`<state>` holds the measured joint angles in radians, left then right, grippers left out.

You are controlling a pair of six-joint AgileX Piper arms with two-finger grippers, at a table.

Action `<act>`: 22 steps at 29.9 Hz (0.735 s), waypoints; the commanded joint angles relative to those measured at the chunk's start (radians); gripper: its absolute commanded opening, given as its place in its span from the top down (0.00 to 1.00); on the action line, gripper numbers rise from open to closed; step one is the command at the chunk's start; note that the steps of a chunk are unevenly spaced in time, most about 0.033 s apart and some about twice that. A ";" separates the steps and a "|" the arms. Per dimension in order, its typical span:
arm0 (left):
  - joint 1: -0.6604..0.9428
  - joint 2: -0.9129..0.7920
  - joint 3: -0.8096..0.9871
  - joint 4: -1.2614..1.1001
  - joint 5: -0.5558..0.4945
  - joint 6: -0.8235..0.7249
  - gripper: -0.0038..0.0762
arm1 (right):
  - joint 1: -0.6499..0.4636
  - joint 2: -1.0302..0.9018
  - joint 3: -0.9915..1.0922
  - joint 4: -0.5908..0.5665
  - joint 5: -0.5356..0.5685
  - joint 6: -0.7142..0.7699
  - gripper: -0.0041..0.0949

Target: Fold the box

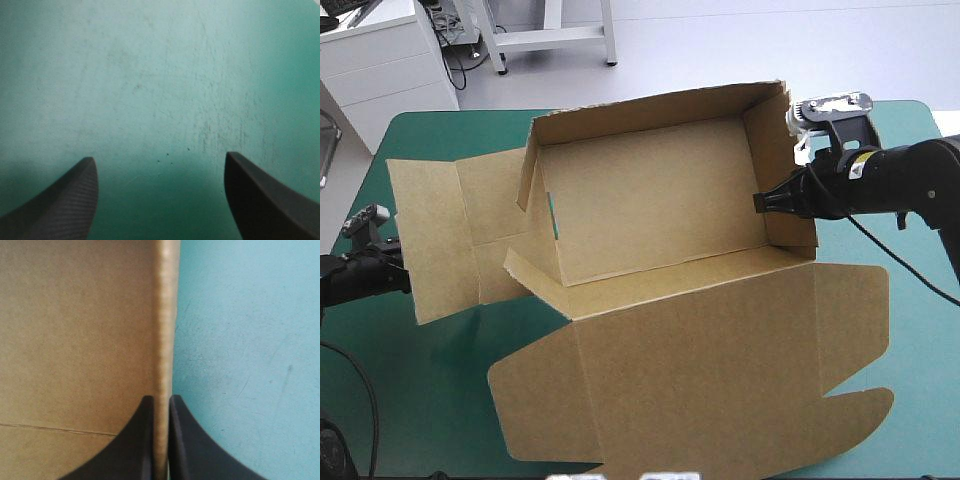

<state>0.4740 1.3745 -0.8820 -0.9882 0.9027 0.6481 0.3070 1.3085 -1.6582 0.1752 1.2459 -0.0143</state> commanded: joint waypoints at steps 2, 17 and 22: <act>-0.065 -0.031 -0.026 -0.032 0.043 -0.011 0.28 | -0.001 -0.003 -0.034 0.059 -0.022 -0.019 0.98; -0.218 -0.031 -0.047 -0.276 0.233 0.125 0.29 | -0.004 0.107 -0.034 -0.053 -0.073 -0.015 0.98; -0.275 -0.031 -0.047 -0.423 0.327 0.228 0.29 | -0.004 0.126 -0.034 -0.079 -0.074 0.001 0.98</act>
<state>0.2297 1.3745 -0.8995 -1.2631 1.1508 0.8287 0.3070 1.4627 -1.6582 0.0934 1.2262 -0.0283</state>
